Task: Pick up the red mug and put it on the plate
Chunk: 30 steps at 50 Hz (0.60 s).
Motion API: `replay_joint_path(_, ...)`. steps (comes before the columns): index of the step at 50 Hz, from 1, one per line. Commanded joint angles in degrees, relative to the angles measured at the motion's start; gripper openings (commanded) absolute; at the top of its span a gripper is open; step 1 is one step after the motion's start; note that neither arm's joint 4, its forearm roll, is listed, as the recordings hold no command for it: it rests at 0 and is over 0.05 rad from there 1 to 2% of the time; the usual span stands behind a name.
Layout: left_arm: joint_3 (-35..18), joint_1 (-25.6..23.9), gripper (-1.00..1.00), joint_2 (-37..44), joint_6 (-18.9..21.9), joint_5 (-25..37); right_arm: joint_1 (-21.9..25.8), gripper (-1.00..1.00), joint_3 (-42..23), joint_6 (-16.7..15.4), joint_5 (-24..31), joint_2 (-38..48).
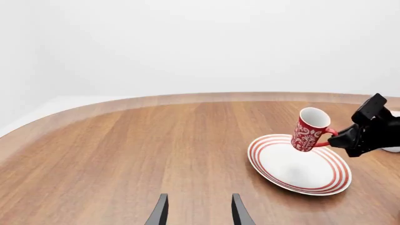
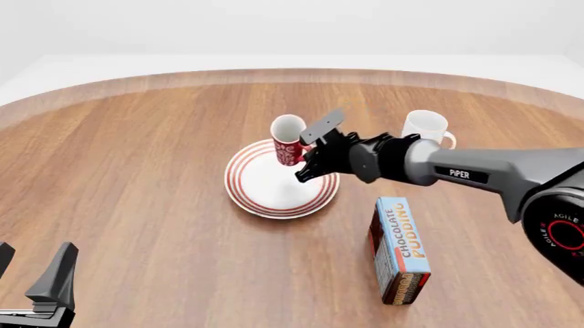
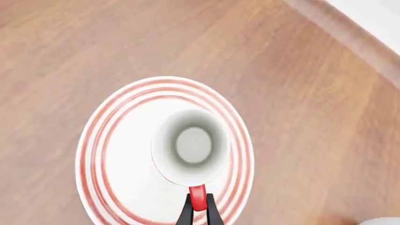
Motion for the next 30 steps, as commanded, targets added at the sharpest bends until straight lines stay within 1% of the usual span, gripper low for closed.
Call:
replay_joint_path(1, 0.00, 0.00, 1.00, 0.00, 0.00, 0.00, 0.01, -1.00, -2.43, 0.48, -0.03, 2.81)
replay_joint_path(11, 0.00, 0.00, 1.00, 0.00, 0.00, 0.00, 0.48, -1.00, -3.46, 0.74, -0.06, 4.26)
replay_joint_path(30, 0.00, 0.00, 1.00, 0.00, 0.00, 0.00, 1.14, -1.00, -2.39, 1.39, -0.51, 4.48)
